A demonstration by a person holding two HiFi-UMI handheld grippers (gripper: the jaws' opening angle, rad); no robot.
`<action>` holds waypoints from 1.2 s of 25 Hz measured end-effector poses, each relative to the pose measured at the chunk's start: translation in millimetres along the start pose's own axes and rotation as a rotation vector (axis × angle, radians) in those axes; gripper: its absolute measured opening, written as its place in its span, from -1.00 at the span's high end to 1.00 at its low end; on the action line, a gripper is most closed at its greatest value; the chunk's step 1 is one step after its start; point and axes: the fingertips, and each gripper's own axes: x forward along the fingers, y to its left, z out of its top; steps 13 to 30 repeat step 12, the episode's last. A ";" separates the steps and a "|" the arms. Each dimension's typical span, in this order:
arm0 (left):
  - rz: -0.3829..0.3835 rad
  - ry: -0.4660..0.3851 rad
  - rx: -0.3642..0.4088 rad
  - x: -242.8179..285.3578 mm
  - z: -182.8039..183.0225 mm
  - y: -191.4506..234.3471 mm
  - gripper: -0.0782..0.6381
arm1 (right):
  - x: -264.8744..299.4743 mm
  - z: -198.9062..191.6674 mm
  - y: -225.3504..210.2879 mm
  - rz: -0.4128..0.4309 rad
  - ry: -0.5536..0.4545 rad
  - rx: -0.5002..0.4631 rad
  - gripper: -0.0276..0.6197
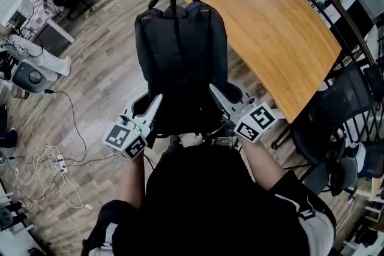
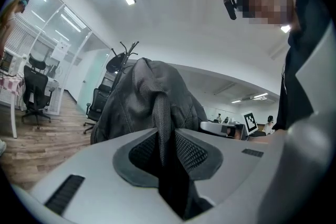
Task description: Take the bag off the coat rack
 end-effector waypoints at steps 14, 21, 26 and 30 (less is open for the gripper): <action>-0.001 0.016 -0.007 -0.2 -3.0 5.3 0.49 | 3.3 -7.7 1.4 0.018 0.015 0.008 0.61; -0.001 0.016 -0.007 -0.2 -3.0 5.3 0.49 | 3.3 -7.7 1.4 0.018 0.015 0.008 0.61; -0.001 0.016 -0.007 -0.2 -3.0 5.3 0.49 | 3.3 -7.7 1.4 0.018 0.015 0.008 0.61; -0.001 0.016 -0.007 -0.2 -3.0 5.3 0.49 | 3.3 -7.7 1.4 0.018 0.015 0.008 0.61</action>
